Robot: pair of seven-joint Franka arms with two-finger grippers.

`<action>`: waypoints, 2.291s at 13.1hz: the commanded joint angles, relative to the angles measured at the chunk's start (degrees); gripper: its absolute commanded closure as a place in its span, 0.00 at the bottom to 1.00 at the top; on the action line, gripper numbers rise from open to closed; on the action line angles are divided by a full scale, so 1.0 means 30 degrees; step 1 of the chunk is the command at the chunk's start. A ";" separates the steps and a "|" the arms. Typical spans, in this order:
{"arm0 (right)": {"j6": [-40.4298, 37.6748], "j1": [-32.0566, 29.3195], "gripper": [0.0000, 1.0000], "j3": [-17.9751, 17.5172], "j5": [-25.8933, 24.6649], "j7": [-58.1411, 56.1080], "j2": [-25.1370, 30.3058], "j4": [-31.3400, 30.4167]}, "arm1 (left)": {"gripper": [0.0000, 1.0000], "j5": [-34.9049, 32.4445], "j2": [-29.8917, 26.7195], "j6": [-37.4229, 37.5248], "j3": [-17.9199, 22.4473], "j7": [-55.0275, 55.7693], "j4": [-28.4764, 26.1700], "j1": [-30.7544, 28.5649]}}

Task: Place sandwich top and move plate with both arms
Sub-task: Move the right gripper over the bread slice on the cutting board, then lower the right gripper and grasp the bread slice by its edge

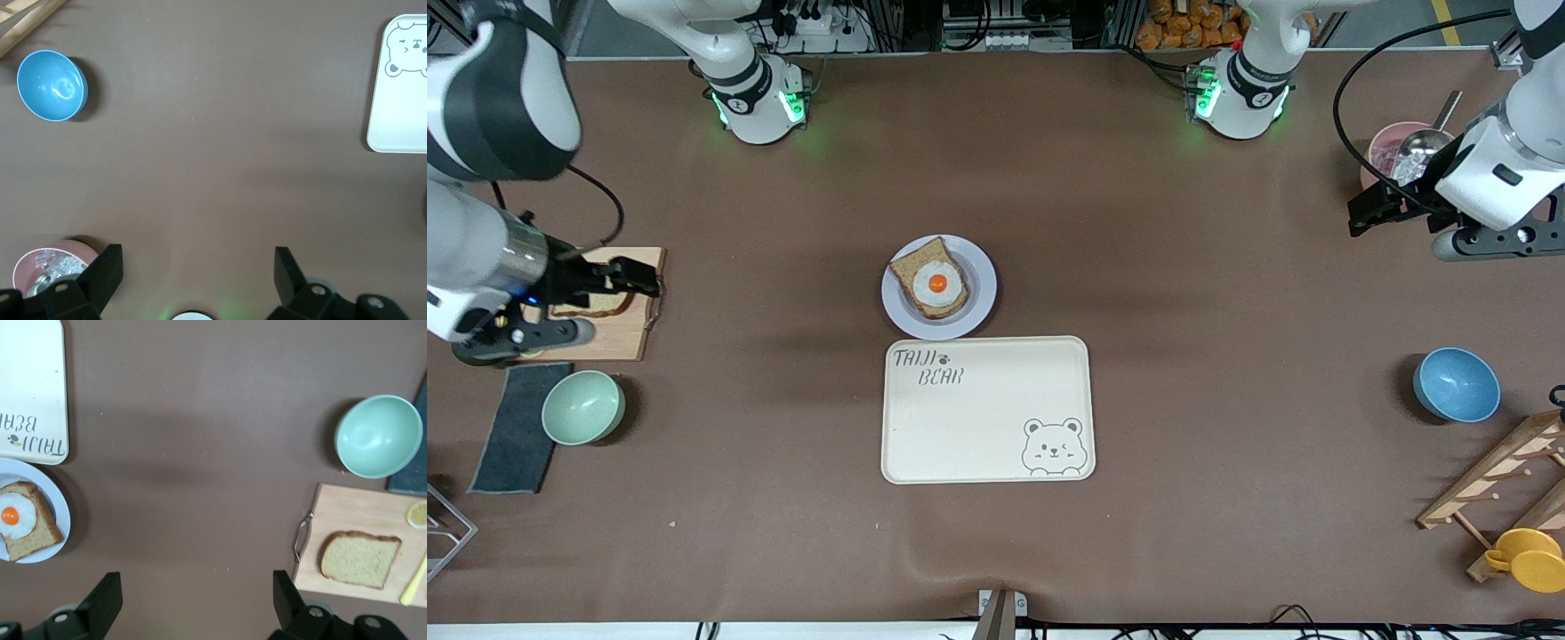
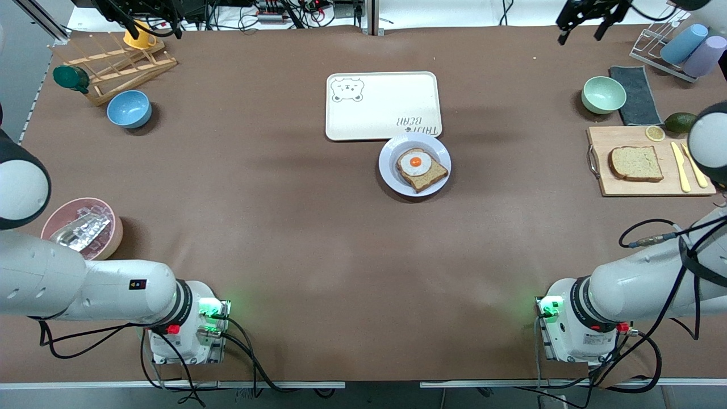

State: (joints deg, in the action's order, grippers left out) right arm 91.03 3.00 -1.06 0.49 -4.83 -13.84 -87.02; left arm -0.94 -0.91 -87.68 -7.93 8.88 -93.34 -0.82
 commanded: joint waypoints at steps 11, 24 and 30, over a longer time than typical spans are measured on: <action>0.2848 -0.8465 0.00 0.0206 -0.0046 -0.5507 -0.3909 0.0852 | 0.00 0.0490 -0.0252 0.0222 -0.0051 -0.0442 -0.0088 -0.0138; 0.8300 -1.2515 0.00 0.0177 -0.1949 -0.8234 -0.6228 -0.4417 | 0.00 0.0490 -0.0223 0.0251 0.0096 -0.1204 -0.0088 -0.0607; 0.8242 -1.2456 0.00 0.0206 -0.1978 -0.8351 -0.5875 -0.6355 | 0.00 0.0695 -0.0546 0.0368 -0.0606 -0.0881 -0.0059 -0.0577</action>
State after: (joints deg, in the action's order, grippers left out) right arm 115.55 -33.57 0.26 -4.97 -30.73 -33.50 -103.03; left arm 0.06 -1.45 -87.45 -8.70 6.24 -93.34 -2.16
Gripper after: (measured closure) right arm 0.000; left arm 0.000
